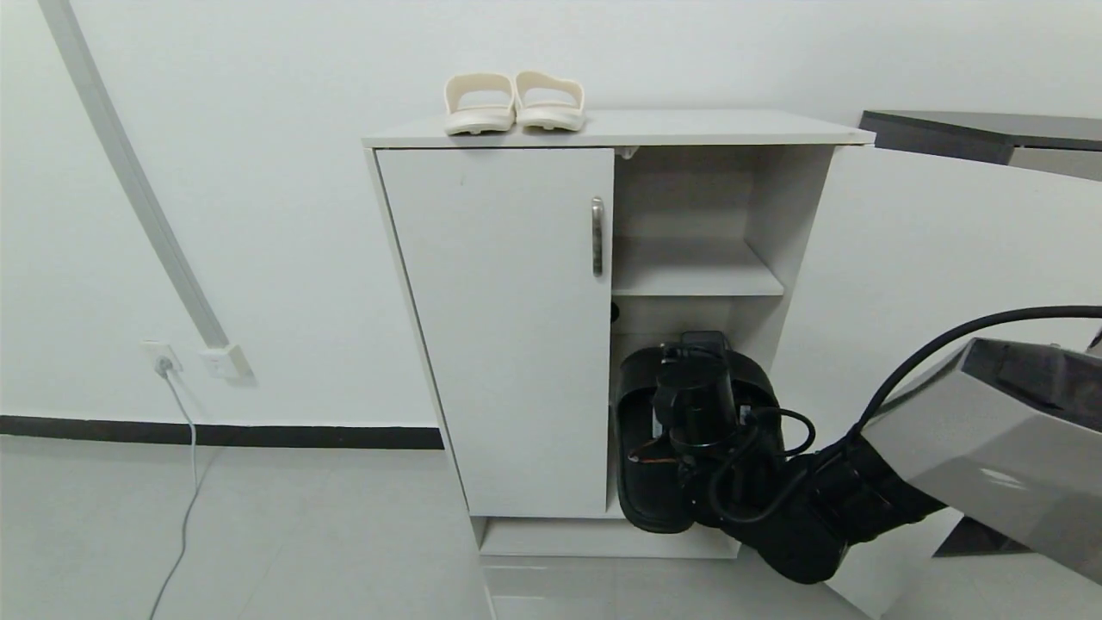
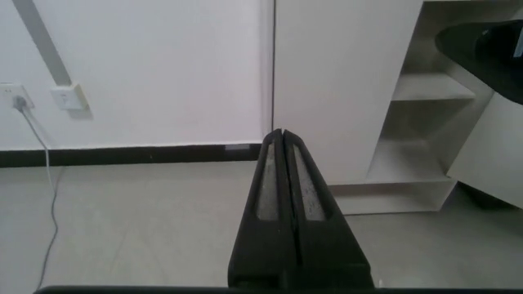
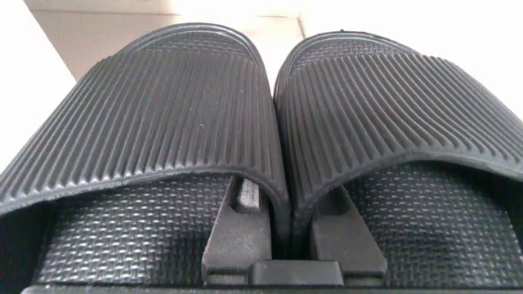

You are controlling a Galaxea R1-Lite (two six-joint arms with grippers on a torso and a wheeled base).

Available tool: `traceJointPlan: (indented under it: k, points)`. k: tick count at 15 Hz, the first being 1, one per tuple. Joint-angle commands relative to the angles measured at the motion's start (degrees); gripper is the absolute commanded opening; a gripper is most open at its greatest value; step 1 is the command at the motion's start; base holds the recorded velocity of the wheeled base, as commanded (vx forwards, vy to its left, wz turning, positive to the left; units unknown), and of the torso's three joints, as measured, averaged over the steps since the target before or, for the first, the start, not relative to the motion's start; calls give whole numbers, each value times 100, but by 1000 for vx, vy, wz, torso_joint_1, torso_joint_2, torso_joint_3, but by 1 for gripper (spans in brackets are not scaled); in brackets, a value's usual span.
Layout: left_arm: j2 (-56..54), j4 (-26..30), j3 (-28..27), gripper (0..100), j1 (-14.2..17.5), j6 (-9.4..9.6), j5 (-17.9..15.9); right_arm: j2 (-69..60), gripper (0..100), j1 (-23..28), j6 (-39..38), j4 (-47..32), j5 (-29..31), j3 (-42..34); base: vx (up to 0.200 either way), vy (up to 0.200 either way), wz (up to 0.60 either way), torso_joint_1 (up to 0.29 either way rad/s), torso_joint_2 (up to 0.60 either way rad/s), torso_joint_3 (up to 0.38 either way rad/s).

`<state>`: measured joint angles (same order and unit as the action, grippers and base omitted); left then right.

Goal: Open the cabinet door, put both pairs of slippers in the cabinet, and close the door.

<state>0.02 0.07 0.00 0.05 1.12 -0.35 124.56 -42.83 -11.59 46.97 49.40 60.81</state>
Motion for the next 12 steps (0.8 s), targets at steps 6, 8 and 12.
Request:
traceJointPlan:
  k: [6,8,12]
  points:
    - [-2,-7,0,0,4,-24,0,358,0,2,-1,295,-53,-7,0,-100,0,2,0,1]
    - [-2,-7,0,0,4,-24,0,657,0,-33,26,638,-158,1,0,0,0,0,0,0]
    - [-2,-7,0,0,4,-15,-9,1079,0,-33,34,937,-492,37,0,0,0,0,0,0]
